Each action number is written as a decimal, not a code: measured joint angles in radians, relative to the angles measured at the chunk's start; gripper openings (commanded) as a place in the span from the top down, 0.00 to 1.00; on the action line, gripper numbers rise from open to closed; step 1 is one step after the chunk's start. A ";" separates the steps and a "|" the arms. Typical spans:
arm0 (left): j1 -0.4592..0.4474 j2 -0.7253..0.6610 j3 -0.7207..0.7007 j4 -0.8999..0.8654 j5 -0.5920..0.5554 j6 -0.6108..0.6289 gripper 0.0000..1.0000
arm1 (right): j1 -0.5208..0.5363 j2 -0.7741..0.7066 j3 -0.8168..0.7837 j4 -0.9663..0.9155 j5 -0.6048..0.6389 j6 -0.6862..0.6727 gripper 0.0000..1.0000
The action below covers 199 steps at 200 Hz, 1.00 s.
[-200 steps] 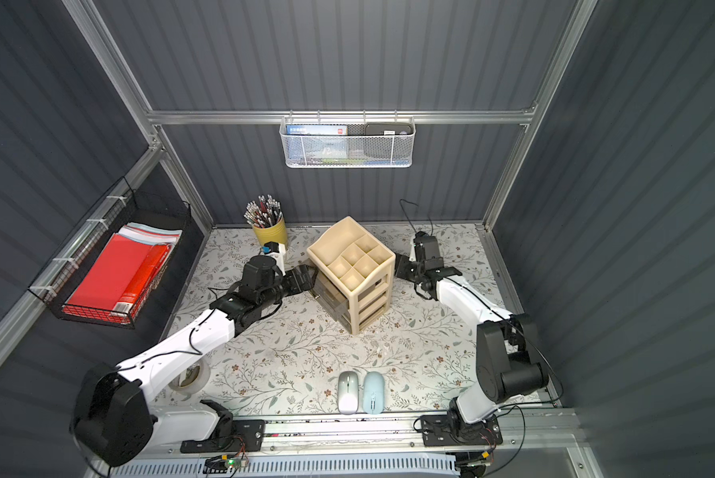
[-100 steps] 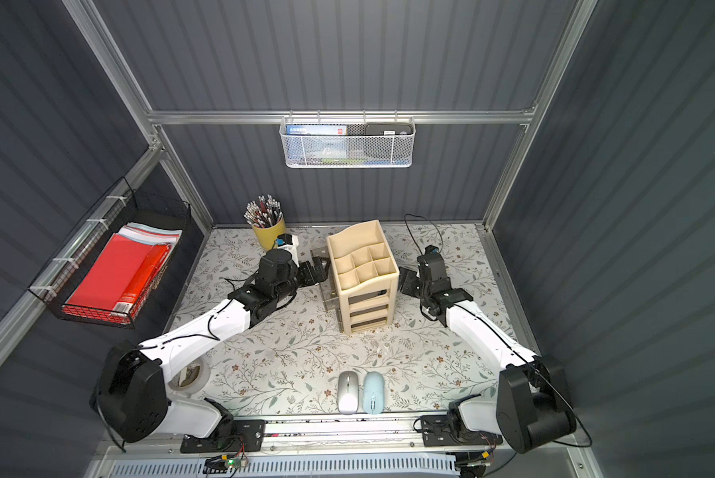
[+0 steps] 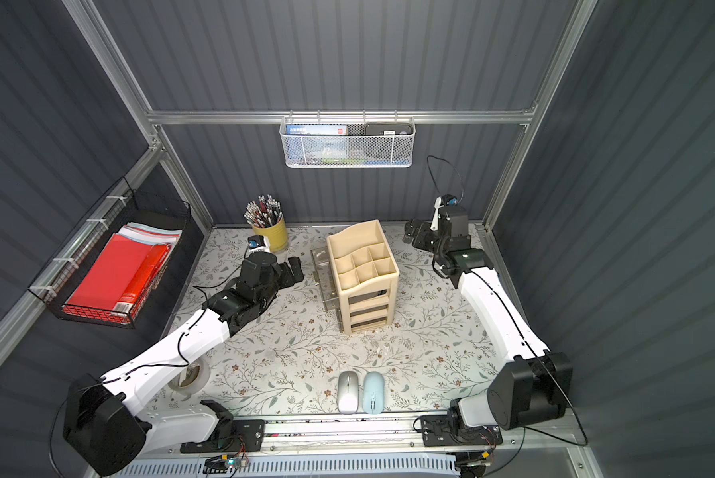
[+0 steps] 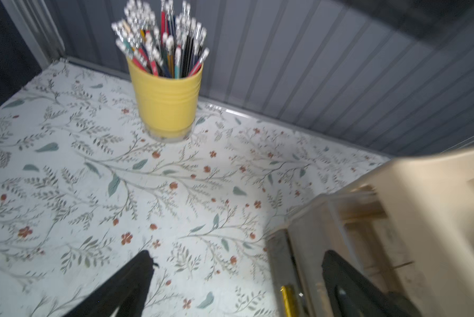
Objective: Take the mice out of the drawer
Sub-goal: Close the drawer in the storage box.
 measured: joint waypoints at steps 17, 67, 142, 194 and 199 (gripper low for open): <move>0.000 0.005 -0.036 -0.023 0.002 -0.010 0.01 | 0.008 0.018 0.093 -0.069 -0.028 -0.040 0.08; 0.000 0.053 -0.053 0.046 0.073 0.007 0.01 | 0.056 0.066 0.189 -0.218 -0.111 -0.132 0.27; -0.021 0.196 -0.055 0.213 0.212 0.016 0.01 | 0.101 0.195 0.212 -0.295 -0.208 -0.183 0.42; -0.027 0.260 -0.019 0.264 0.234 0.023 0.01 | 0.139 0.198 0.227 -0.308 -0.162 -0.190 0.36; -0.027 0.263 -0.014 0.264 0.234 0.025 0.01 | 0.137 0.197 0.227 -0.311 -0.145 -0.188 0.35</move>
